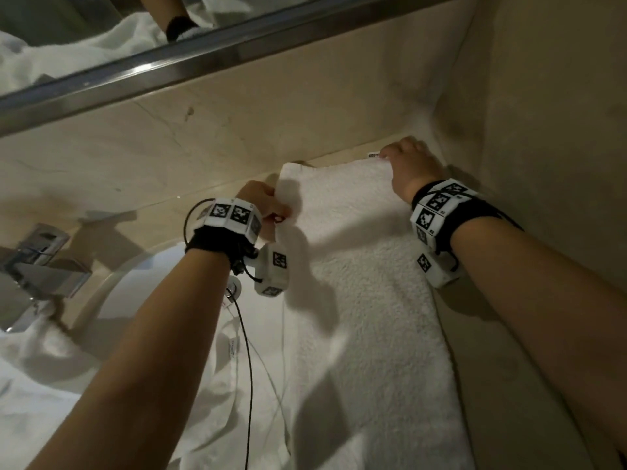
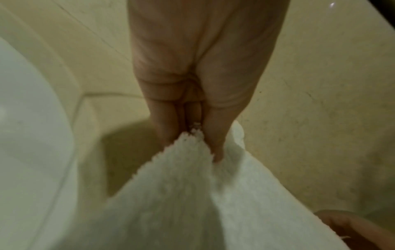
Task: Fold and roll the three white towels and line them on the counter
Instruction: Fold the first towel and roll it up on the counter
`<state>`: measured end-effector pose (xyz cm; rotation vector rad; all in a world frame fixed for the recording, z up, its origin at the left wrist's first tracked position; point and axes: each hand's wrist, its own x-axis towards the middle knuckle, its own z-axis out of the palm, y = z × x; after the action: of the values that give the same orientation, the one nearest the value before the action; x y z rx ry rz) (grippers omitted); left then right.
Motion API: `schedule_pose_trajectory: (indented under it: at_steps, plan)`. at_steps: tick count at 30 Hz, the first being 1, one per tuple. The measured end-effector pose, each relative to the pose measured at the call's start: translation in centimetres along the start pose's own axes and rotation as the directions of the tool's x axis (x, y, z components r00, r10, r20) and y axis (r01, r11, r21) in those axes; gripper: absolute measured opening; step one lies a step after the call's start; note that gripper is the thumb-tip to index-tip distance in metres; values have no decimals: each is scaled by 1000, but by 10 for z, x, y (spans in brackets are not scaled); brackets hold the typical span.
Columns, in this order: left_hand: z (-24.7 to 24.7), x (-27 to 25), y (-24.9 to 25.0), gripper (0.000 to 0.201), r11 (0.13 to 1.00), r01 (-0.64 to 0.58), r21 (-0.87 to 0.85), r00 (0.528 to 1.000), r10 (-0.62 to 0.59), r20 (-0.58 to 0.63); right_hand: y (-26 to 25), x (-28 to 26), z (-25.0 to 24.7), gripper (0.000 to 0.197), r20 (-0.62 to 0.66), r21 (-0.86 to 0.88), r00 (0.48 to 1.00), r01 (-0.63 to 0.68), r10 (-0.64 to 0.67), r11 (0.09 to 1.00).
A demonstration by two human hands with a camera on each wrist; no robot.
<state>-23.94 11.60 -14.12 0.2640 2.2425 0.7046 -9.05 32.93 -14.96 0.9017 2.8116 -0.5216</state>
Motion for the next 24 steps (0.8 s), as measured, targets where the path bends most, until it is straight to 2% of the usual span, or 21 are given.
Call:
schedule_pose_trajectory:
  at_steps: [3,5,7,10,12,16,19,21,24]
  plan:
    - [5,1,0,27,1000,-12,28,1000,12,-18,2,2,-2,56,20,-14,1000,1,-1,1000]
    - [4,2,4,22,998,20,-65,1000,-21,-21,2,4,-3,56,26,-30,1000,0,1,1000]
    - [4,5,13,25,986,33,-163,997,-44,-65,2,7,-3,53,27,-42,1000,-3,4,999]
    - [5,12,30,41,992,-56,-113,992,42,-122,2,14,-4,47,23,-23,999,-26,26,999]
    - [8,16,37,38,990,-121,-71,982,110,-151,3,19,-6,43,20,-25,999,-38,39,999]
    - [8,23,40,24,971,-205,-124,964,178,-196,9,23,-12,36,23,10,999,-25,25,1000]
    - [6,23,36,27,958,-256,-131,939,214,-269,14,20,-16,30,-38,126,999,7,-2,992]
    - [6,16,35,32,940,-329,-86,917,296,-268,16,14,-19,28,-81,165,997,30,-16,986]
    - [5,-4,33,37,852,-520,61,824,519,-229,15,-2,-22,26,-100,37,984,152,-148,988]
